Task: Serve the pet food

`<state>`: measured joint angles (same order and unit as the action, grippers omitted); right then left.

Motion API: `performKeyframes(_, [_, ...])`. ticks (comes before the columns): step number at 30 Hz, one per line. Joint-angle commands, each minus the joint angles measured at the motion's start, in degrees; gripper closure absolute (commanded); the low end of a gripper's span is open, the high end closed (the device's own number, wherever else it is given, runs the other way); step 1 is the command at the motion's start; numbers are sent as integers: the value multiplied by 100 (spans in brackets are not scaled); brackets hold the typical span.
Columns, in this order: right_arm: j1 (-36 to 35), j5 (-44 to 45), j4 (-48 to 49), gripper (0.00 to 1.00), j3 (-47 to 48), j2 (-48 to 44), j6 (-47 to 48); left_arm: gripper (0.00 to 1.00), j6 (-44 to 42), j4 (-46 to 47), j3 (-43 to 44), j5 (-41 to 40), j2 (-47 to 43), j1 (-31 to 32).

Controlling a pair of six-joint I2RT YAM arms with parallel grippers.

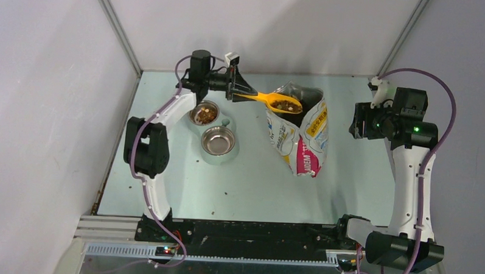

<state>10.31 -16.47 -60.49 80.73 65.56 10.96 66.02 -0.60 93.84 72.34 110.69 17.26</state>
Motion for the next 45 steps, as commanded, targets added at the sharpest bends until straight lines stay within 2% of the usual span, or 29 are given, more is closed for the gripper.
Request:
performKeyframes(1, [33,36,55,39,68,-31,46,100,588,812,-209,469,-374,137])
performKeyframes(4, [33,56,20,39,121,7,86,100,888,1386,-155,583,-338,115])
performKeyframes(9, [33,8,3,39,137,15,82,100,1166,1743,-47,615,-180,170])
performKeyframes(12, [33,60,-20,39,134,-36,115,100,854,1214,400,697,-275,78])
performKeyframes(16, [33,66,-33,39,77,-119,165,100,619,614,510,675,-553,-186])
performKeyframes(18, [33,62,6,39,64,-99,169,100,931,1082,475,505,-471,-126])
performKeyframes(22, [33,-4,-1,39,252,51,143,100,821,716,1088,569,-52,278])
performKeyframes(33, [25,-75,-48,39,225,42,236,100,593,291,1349,543,-208,3])
performKeyframes(37, [24,-61,-33,39,247,47,257,100,399,109,1379,513,-333,-242])
performKeyframes(45, [24,-190,-40,39,303,105,216,100,289,-33,976,439,-634,-1195])
